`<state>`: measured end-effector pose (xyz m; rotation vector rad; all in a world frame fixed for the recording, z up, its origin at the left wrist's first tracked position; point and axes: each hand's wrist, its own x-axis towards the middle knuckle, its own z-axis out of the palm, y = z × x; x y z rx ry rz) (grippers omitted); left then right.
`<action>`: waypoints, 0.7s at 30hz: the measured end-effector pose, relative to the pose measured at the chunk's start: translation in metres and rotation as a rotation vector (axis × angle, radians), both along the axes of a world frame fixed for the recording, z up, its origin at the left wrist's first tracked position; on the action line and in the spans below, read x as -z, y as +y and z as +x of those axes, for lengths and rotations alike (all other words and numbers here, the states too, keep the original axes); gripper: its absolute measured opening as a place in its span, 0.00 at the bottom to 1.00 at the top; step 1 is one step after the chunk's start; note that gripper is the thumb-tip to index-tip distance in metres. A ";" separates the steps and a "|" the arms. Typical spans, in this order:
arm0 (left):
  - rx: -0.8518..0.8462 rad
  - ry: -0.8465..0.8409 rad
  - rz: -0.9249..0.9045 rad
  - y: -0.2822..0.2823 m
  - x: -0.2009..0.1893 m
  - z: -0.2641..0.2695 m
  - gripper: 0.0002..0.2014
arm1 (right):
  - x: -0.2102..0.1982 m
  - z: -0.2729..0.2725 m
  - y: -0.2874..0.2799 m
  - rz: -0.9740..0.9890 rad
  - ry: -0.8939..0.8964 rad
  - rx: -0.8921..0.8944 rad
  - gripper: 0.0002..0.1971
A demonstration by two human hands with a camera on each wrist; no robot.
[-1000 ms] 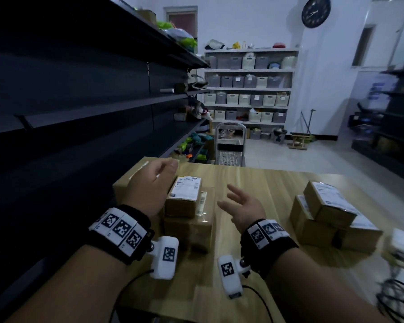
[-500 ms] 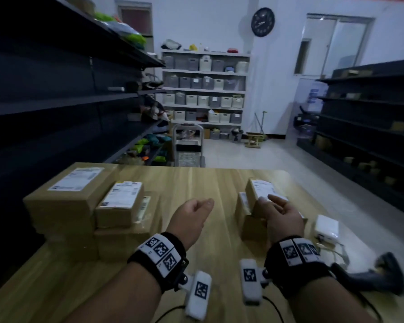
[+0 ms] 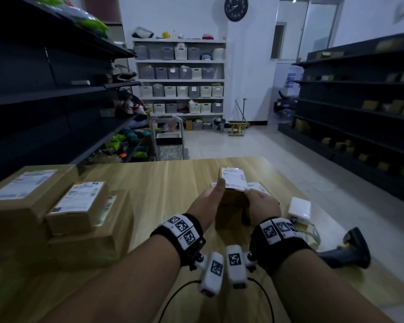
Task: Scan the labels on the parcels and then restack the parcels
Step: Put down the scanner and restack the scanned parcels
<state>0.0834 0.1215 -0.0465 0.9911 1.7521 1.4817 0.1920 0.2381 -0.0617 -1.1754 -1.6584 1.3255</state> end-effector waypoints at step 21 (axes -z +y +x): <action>-0.609 0.423 -0.035 -0.227 -0.072 -0.092 0.56 | -0.048 -0.144 -0.191 -0.075 0.367 -0.451 0.10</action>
